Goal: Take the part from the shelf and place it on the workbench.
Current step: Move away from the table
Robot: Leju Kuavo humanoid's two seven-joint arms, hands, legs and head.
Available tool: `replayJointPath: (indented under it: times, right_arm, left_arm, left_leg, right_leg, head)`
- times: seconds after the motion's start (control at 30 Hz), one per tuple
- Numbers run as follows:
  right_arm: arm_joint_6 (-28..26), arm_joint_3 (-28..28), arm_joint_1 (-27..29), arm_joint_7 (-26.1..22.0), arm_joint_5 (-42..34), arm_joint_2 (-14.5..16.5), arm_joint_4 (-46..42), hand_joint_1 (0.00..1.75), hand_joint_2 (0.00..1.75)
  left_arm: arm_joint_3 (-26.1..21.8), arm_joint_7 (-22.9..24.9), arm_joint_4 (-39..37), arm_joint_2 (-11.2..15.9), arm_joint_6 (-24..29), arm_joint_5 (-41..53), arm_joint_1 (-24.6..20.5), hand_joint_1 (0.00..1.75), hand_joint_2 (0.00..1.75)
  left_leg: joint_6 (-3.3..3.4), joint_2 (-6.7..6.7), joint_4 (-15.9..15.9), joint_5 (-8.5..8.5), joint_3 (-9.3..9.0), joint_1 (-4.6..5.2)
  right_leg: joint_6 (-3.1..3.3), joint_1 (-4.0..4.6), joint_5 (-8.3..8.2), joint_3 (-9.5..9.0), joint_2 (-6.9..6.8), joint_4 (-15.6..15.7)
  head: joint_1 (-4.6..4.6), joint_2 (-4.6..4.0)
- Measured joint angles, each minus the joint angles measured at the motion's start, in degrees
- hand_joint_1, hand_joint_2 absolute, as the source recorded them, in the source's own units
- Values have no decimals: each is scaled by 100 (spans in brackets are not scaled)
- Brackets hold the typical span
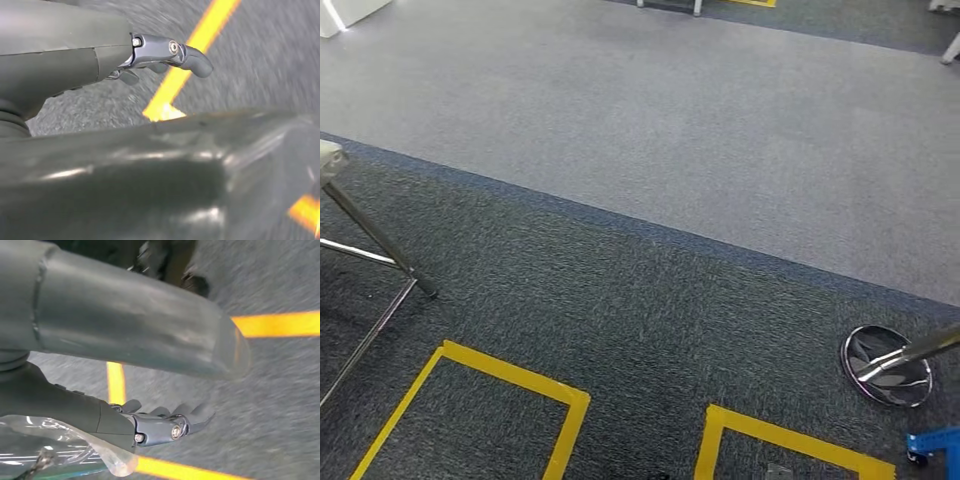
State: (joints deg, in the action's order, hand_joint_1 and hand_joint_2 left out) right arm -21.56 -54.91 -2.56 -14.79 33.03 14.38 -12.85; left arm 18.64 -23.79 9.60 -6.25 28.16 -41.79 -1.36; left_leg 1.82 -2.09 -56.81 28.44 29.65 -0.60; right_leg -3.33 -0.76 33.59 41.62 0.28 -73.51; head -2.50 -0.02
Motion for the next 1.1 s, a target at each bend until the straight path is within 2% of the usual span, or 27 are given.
replayJointPath:
  times: [0.03,0.07,0.1,0.13,0.17,0.2,0.27,0.33,0.4,0.43,0.47,0.5,0.53,0.57,0.63,0.7,0.73,0.77,0.8,0.83,0.87,0.93,0.97,1.0,1.03,1.07,1.1]
  right_arm:
    - [-24,15,37,81,76,-28,-2,0,0]
    - [-27,23,80,122,116,-56,-8,0,0]
    - [-15,28,117,130,130,-80,-19,0,0]
    - [-2,29,141,120,135,-100,-36,0,0]
    - [9,29,155,102,137,-112,-54,0,0]
    - [16,29,163,88,138,-122,-68,0,0]
    - [18,28,182,77,132,-132,-84,0,0]
    - [14,21,198,60,102,-135,-101,0,0]
    - [37,1,186,-5,55,-134,-119,0,0]
    - [63,-13,172,-50,27,-134,-123,0,0]
    - [98,-31,158,-101,-3,-133,-125,0,0]
    - [135,-49,146,-145,-33,-133,-125,0,0]
    - [168,-74,133,-179,-64,-133,-125,0,0]
    - [194,-101,115,-200,-93,-133,-125,0,0]
    - [224,-157,69,-206,-141,-133,-125,0,0]
    - [233,-197,17,-200,-169,-134,-125,0,0]
    - [237,-214,1,-198,-175,-134,-125,0,0]
    - [240,-230,-4,-196,-179,-135,-125,0,0]
    - [243,-249,-1,-195,-180,-135,-125,0,0]
    - [245,-267,1,-196,-181,-136,-125,0,0]
    - [246,-282,-5,-196,-182,-136,-125,0,0]
    - [248,-296,-30,-197,-185,-137,-125,0,0]
    - [249,-298,-38,-197,-185,-137,-125,0,0]
    - [250,-301,-37,-197,-186,-137,-125,0,0]
    - [250,-303,-29,-197,-186,-137,-125,0,0]
    - [250,-307,-21,-197,-187,-138,-125,0,0]
    - [250,-310,-19,-197,-188,-140,-125,0,0]
  left_arm:
    - [-114,-101,0,-9,110,-119,31,0,0]
    - [-217,-182,0,-21,182,-191,57,0,0]
    - [-303,-237,0,-32,220,-226,79,0,0]
    - [-368,-269,0,-43,234,-240,97,0,0]
    - [-417,-279,-1,-50,240,-249,110,0,0]
    - [-456,-284,-2,-54,245,-257,118,0,0]
    - [-513,-284,-4,-62,235,-257,121,0,0]
    - [-537,-275,-3,-68,143,-201,120,0,0]
    - [-536,-261,-4,-67,-35,-99,127,0,0]
    - [-527,-262,-4,-67,-138,-48,129,0,0]
    - [-513,-275,-4,-66,-241,-6,130,0,0]
    - [-497,-299,-4,-65,-338,27,125,0,0]
    - [-480,-336,-4,-64,-433,56,112,0,0]
    - [-467,-378,-4,-62,-516,76,93,0,0]
    - [-443,-451,-4,-50,-636,107,45,0,0]
    - [-419,-490,-4,-34,-690,127,-3,0,0]
    - [-409,-498,-4,-29,-702,131,-25,0,0]
    - [-399,-503,-4,-27,-710,135,-44,0,0]
    - [-392,-505,-3,-24,-716,133,-60,0,0]
    - [-387,-508,-3,-21,-720,132,-69,0,0]
    - [-384,-510,-2,-17,-724,132,-73,0,0]
    - [-380,-513,-2,-15,-728,133,-63,0,0]
    - [-379,-513,-2,-14,-730,133,-55,0,0]
    - [-378,-513,-2,-13,-731,133,-53,0,0]
    - [-378,-513,-2,-11,-731,133,-57,0,0]
    - [-378,-513,-2,-11,-731,132,-63,0,0]
    - [-378,-513,-2,-11,-731,133,-69,0,0]
  left_leg:
    - [-6,-77,0,6,-3,0]
    - [-17,-141,0,14,-11,0]
    - [-34,-194,-2,24,-25,6]
    - [-61,-244,-7,40,-36,19]
    - [-92,-289,-12,51,-50,31]
    - [-124,-335,-15,57,-62,42]
    - [-194,-419,-9,68,-88,36]
    - [-257,-268,-157,220,-58,11]
    - [-280,17,-741,591,169,-2]
    - [-276,97,-1149,785,346,-2]
    - [-270,133,-1488,904,499,0]
    - [-260,150,-1666,911,588,2]
    - [-244,164,-1618,795,580,3]
    - [-223,201,-1350,581,476,3]
    - [-169,450,-588,162,174,-1]
    - [-140,676,-158,41,19,-1]
    - [-131,698,-117,57,13,5]
    - [-116,641,-81,47,6,10]
    - [-90,569,-48,20,-4,8]
    - [-57,495,-1,-10,-18,0]
    - [-28,408,43,-37,-29,-7]
    - [2,227,74,-56,-29,4]
    - [3,129,70,-54,-24,11]
    - [-2,40,67,-49,-22,15]
    - [-11,-44,63,-42,-22,14]
    - [-27,-117,55,-32,-25,10]
    - [-53,-184,42,-15,-32,6]
  right_leg:
    - [-14,-15,-104,-98,-31,129]
    - [-21,-28,-276,-314,-92,474]
    - [-22,-28,-412,-571,-237,913]
    - [1,-19,-515,-803,-359,1289]
    - [34,-2,-559,-953,-446,1537]
    - [71,19,-551,-1008,-489,1631]
    - [153,37,-573,-988,-360,1632]
    - [234,24,-605,-985,-242,1661]
    - [297,17,-639,-989,-116,1678]
    - [316,26,-650,-980,-42,1677]
    - [325,36,-657,-974,42,1675]
    - [330,46,-661,-972,131,1672]
    - [332,55,-664,-975,222,1666]
    - [330,59,-665,-980,310,1657]
    - [316,64,-667,-966,466,1622]
    - [263,47,-687,-899,606,1590]
    - [220,34,-708,-863,671,1587]
    - [176,19,-731,-815,741,1599]
    - [143,12,-731,-783,747,1590]
    - [117,18,-679,-724,656,1513]
    - [96,24,-561,-612,501,1318]
    - [59,18,-200,-279,145,625]
    - [35,5,-56,-109,60,269]
    - [13,-10,-6,-18,20,62]
    - [-8,-28,-64,-38,-9,68]
    - [-24,-46,-218,-185,-48,318]
    - [-41,-62,-399,-424,-141,739]
  head:
    - [-1,0]
    - [-1,0]
    - [-4,0]
    - [-3,0]
    - [2,0]
    - [6,0]
    - [14,0]
    - [31,0]
    - [60,0]
    - [67,0]
    - [68,0]
    - [67,0]
    - [67,0]
    - [66,0]
    - [64,0]
    - [66,0]
    - [69,0]
    - [72,0]
    - [71,0]
    - [59,0]
    - [41,0]
    - [15,0]
    - [12,0]
    - [13,0]
    - [12,0]
    - [11,0]
    - [11,0]
